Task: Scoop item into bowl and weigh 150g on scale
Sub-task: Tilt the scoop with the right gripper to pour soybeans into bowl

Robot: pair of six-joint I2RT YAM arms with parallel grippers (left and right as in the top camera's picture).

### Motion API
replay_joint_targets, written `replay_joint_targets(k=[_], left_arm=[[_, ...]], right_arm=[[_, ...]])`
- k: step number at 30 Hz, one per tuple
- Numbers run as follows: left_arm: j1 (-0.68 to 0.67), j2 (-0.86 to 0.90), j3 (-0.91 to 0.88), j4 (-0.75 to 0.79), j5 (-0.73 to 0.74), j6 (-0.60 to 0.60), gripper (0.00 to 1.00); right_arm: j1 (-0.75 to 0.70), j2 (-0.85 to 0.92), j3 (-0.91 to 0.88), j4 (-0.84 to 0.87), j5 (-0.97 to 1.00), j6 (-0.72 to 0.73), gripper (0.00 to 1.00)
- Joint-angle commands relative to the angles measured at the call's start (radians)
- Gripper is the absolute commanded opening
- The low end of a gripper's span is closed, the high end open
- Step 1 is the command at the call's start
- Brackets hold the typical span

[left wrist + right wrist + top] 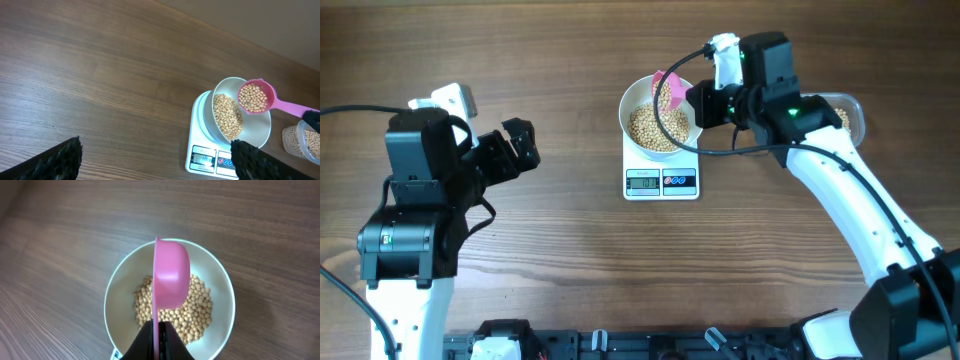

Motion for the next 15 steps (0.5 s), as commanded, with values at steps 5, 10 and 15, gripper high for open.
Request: replay_joint_targets(k=[5,10,15], left_arm=[[0.005,0.004,0.018,0.001,-0.010,0.013,1.00],[0.005,0.004,0.018,0.000,-0.010,0.013,1.00],[0.006,0.004,0.018,0.001,-0.010,0.013,1.00]], right_arm=[[0.074,-0.033,0.028,-0.034,0.170,-0.155,0.04],[0.111,-0.035,0.028,-0.037,0.237,-0.223,0.04],[0.113,-0.038,0.028,-0.043,0.246,-0.256,0.04]])
